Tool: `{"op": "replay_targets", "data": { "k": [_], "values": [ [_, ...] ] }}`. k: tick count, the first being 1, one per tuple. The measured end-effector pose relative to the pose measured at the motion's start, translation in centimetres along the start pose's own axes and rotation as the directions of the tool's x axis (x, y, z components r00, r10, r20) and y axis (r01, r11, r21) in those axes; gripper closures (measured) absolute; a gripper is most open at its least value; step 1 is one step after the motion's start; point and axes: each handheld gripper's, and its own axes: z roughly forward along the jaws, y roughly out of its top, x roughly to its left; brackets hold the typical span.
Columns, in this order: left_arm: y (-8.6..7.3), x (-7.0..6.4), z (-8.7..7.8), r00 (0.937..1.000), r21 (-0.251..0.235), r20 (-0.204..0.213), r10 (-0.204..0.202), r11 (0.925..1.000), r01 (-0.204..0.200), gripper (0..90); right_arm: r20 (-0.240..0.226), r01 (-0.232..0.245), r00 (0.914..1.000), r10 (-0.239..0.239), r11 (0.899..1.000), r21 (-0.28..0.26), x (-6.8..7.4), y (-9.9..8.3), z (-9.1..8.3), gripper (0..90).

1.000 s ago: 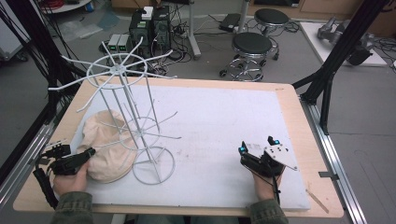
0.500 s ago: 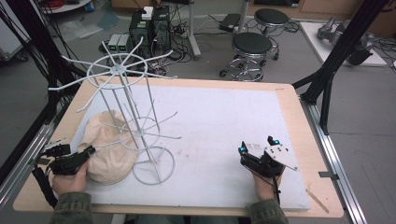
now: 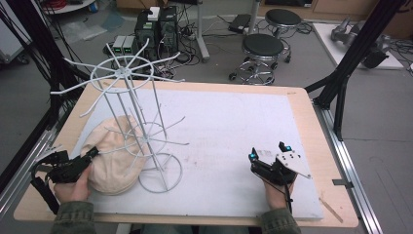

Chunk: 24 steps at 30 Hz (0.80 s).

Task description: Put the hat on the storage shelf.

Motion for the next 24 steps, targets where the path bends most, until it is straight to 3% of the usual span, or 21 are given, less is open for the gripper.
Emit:
{"op": "replay_targets", "data": {
  "k": [5,11,21,24],
  "values": [
    [0.3,0.4,-0.6,0.9998,-0.053,0.003,-0.022,0.9983,0.022,78.1,-0.003,0.005,1.0,-0.005,1.0,0.001,0.0,0.0,0.0,4.2],
    [0.5,0.7,-1.1,0.9988,-0.085,0.024,-0.043,0.9954,0.045,77.9,-0.005,0.001,1.0,-0.001,1.0,0.002,0.1,0.0,0.0,4.2],
    [1.2,0.1,-1.6,0.9999,-0.157,-0.014,-0.003,0.9876,0.0,77.8,-0.012,0.012,0.9999,-0.012,1.0,-0.004,0.2,0.0,0.1,4.2],
    [1.7,-0.1,-2.0,0.9994,-0.187,-0.031,0.018,0.982,-0.023,77.7,-0.014,0.006,0.9999,-0.006,1.0,0.0,0.2,0.0,0.0,4.2]
  ]
}}
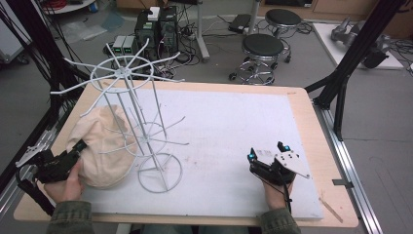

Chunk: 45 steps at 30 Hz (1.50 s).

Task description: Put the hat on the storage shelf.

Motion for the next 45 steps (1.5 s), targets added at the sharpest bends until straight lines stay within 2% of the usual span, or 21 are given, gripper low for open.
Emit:
{"op": "replay_targets", "data": {
  "k": [6,8,13,18,21,22,23,25,26,27,28,29,34,35,38,39,40,41,45],
  "values": [
    [1.0,-0.4,-0.8,0.9997,-0.054,-0.006,0.022,0.9983,-0.022,77.6,-0.006,-0.002,1.0,0.002,1.0,-0.002,0.0,0.0,0.1,4.2],
    [1.9,-0.8,-1.3,0.9986,-0.085,-0.012,0.051,0.995,-0.052,77.5,-0.006,0.0,1.0,0.0,1.0,-0.002,0.1,0.0,0.1,4.2],
    [3.3,-1.2,-2.1,0.996,-0.139,-0.037,0.081,0.9865,-0.086,77.4,-0.006,-0.003,1.0,0.003,1.0,-0.003,0.1,0.0,0.1,4.2],
    [5.0,-1.7,-2.5,0.9909,-0.171,-0.056,0.123,0.9766,-0.131,77.4,-0.006,-0.002,1.0,0.002,1.0,-0.001,0.1,0.0,0.1,4.2],
    [6.0,-1.9,-2.9,0.9883,-0.205,-0.042,0.146,0.967,-0.152,77.4,-0.007,-0.007,0.9999,0.007,1.0,-0.003,0.1,0.0,0.0,4.2],
    [6.0,-1.9,-2.9,0.9883,-0.205,-0.042,0.146,0.967,-0.152,77.4,-0.007,-0.007,0.9999,0.007,1.0,-0.003,0.1,0.0,0.0,4.2],
    [6.7,-2.0,-3.1,0.9874,-0.224,-0.018,0.157,0.9618,-0.157,77.4,-0.01,-0.008,0.9999,0.008,1.0,-0.002,0.1,0.0,0.0,4.2],
    [6.9,-2.0,-3.2,0.9875,-0.231,-0.007,0.157,0.9605,-0.155,77.4,-0.011,-0.009,0.9999,0.009,1.0,-0.002,0.1,0.0,0.0,4.2],
    [7.4,-2.0,-3.4,0.9863,-0.244,0.017,0.164,0.9572,-0.155,77.4,-0.011,-0.008,0.9999,0.008,1.0,-0.002,0.1,0.0,0.0,4.2],
    [7.6,-2.1,-3.5,0.9856,-0.252,0.022,0.167,0.9551,-0.157,77.3,-0.013,-0.008,0.9999,0.008,1.0,-0.003,0.1,0.0,0.0,4.2],
    [8.2,-2.3,-3.7,0.9831,-0.272,0.031,0.18,0.9479,-0.165,77.3,-0.012,-0.007,0.9999,0.007,1.0,-0.003,0.1,0.0,0.1,4.2],
    [8.2,-2.3,-3.7,0.9831,-0.272,0.031,0.18,0.9479,-0.165,77.3,-0.014,-0.004,0.9999,0.004,1.0,-0.003,0.1,0.0,0.1,4.2],
    [9.7,-3.2,-4.4,0.9775,-0.348,0.026,0.209,0.9187,-0.187,77.3,-0.019,-0.003,0.9998,0.003,1.0,-0.001,0.2,0.0,0.0,4.2],
    [9.7,-3.2,-4.4,0.9775,-0.348,0.026,0.209,0.9187,-0.187,77.3,-0.019,-0.003,0.9998,0.003,1.0,-0.001,0.2,0.0,0.0,4.2],
    [10.6,-3.9,-4.6,0.9697,-0.378,0.018,0.244,0.8998,-0.219,77.3,-0.02,-0.006,0.9998,0.006,1.0,0.0,0.2,0.0,0.0,4.2],
    [10.6,-3.9,-4.6,0.9697,-0.378,0.018,0.244,0.8998,-0.219,77.3,-0.02,-0.006,0.9998,0.006,1.0,0.0,0.2,0.0,0.0,4.2],
    [11.0,-4.2,-4.7,0.9665,-0.394,0.021,0.256,0.8905,-0.227,77.2,-0.02,-0.007,0.9998,0.007,1.0,0.0,0.2,0.0,0.0,4.2],
    [11.0,-4.2,-4.7,0.9665,-0.394,0.021,0.256,0.8905,-0.227,77.2,-0.021,-0.007,0.9998,0.007,1.0,-0.001,0.2,0.0,0.0,4.2],
    [12.4,-4.6,-5.1,0.96,-0.432,0.01,0.28,0.8668,-0.248,77.2,-0.02,-0.003,0.9998,0.003,1.0,-0.001,0.1,0.0,0.1,4.2]
  ]
}}
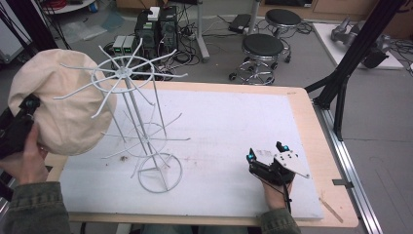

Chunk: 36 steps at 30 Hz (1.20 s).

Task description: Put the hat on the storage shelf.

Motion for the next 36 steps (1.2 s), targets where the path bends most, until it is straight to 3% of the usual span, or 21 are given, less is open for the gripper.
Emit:
{"op": "replay_targets", "data": {
  "k": [5,10,12,15,20,27,36],
  "values": [
    [1.5,0.1,0.1,0.9995,-0.038,0.02,0.025,0.999,-0.024,77.2,-0.002,-0.003,1.0,0.003,1.0,0.003,0.0,0.0,0.0,4.2],
    [3.1,-0.3,0.0,0.9987,-0.083,0.044,0.025,0.9963,-0.021,77.2,-0.002,-0.004,1.0,0.004,1.0,0.0,0.1,0.0,0.0,4.2],
    [3.8,-0.5,-0.1,0.9962,-0.108,0.084,0.021,0.9941,-0.012,77.2,-0.001,-0.003,1.0,0.003,1.0,-0.002,0.0,0.0,0.0,4.2],
    [4.4,-0.5,-0.1,0.9946,-0.129,0.103,0.003,0.9916,0.01,77.2,-0.001,0.003,1.0,-0.003,1.0,-0.004,-0.1,0.0,0.0,4.2],
    [4.9,-0.3,-0.2,0.9955,-0.15,0.094,-0.009,0.9884,0.023,77.2,-0.001,-0.002,1.0,0.002,1.0,-0.004,0.0,0.0,0.0,4.2],
    [6.0,-0.3,-0.7,0.9968,-0.184,0.079,0.011,0.983,0.004,77.2,-0.004,0.003,1.0,-0.003,1.0,-0.007,0.0,0.0,0.0,4.2],
    [7.3,-0.2,-0.8,0.9964,-0.187,0.073,0.043,0.9819,-0.029,77.2,-0.004,0.003,1.0,-0.003,1.0,-0.008,0.0,0.0,0.0,4.2]
  ]
}}
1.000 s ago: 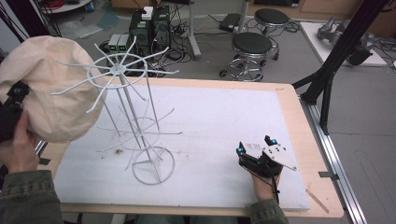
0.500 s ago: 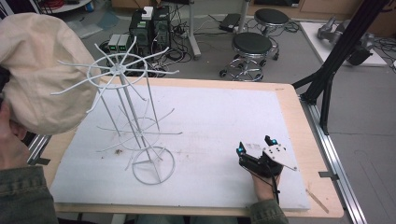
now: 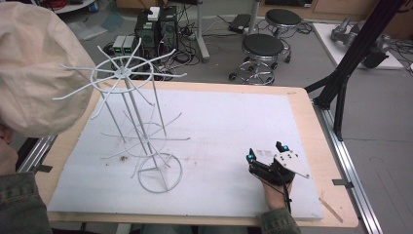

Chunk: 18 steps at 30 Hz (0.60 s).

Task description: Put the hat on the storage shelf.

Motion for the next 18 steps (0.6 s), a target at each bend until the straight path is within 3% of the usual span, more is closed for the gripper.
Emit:
{"op": "replay_targets", "data": {
  "k": [8,13,18],
  "values": [
    [1.2,1.4,-0.5,0.9997,-0.018,-0.025,0.005,0.9998,-0.005,77.0,-0.003,0.001,1.0,-0.001,1.0,0.001,0.0,0.0,0.0,4.2],
    [3.1,2.1,-0.9,0.9994,-0.046,-0.031,0.013,0.9988,-0.014,77.0,-0.006,0.003,1.0,-0.003,1.0,0.003,0.1,0.0,0.0,4.2],
    [4.8,1.9,-1.4,1.0,-0.089,-0.007,0.004,0.996,-0.005,77.0,-0.009,0.003,1.0,-0.003,1.0,0.005,0.2,0.0,0.0,4.2]
  ]
}}
